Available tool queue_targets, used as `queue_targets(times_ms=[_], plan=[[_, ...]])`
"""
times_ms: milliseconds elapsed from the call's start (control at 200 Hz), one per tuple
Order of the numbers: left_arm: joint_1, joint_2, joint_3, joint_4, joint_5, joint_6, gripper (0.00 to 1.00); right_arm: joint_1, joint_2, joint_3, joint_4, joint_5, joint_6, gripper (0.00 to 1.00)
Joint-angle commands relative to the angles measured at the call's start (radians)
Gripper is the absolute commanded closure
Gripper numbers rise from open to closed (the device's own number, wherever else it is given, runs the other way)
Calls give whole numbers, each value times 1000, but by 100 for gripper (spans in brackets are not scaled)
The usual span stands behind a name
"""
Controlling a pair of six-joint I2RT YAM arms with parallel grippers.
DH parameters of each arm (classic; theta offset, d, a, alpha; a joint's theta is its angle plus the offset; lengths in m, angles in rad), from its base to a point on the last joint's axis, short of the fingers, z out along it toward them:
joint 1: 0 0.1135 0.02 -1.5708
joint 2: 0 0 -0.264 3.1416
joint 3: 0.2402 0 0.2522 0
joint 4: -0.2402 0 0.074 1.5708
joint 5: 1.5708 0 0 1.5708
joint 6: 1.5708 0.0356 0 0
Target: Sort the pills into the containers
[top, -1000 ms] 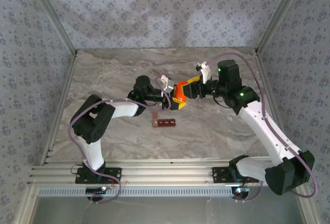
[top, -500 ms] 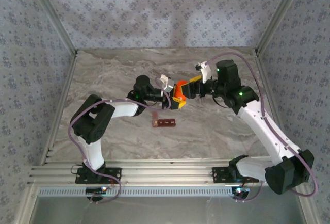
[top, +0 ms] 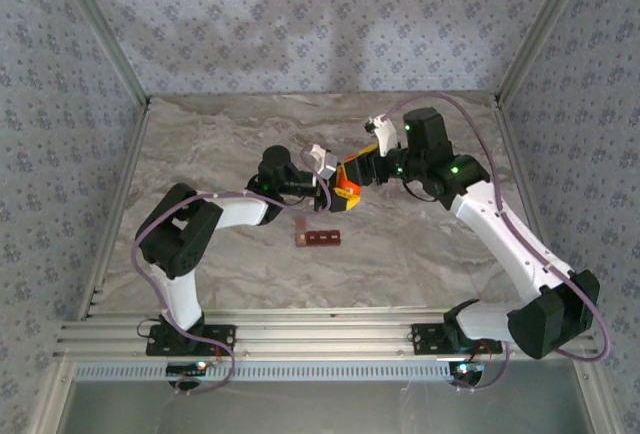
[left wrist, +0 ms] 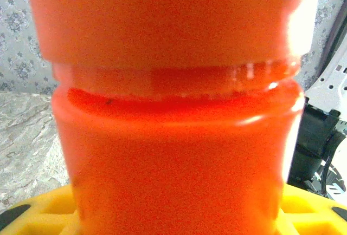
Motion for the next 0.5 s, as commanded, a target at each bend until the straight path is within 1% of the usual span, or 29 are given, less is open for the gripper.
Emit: queue_targets(times_ms=[0,65,140,220,260,295,365,495], plan=[[0,-41,8,37,4,-3,100,7,10,20,-32,23,-27,46],[0,-41,8,35,2,-3,100,7,13,17,-31,30,-21,51],[1,-41,8,37,3,-4,100,12,13,2,-24,40,-9,53],[0,-40,10,37,2,-3,100,32,14,-30,-1,91,35,59],[0,-40,10,39,1,-5,100,48,14,-49,14,126,60,60],[-1,-40,10,40,0,-5,100,62,13,-104,45,168,107,60],[0,-40,8,40,-1,-5,100,95,13,-158,103,234,198,61],[0,-40,8,40,1,-7,100,127,40,-176,155,277,288,60]])
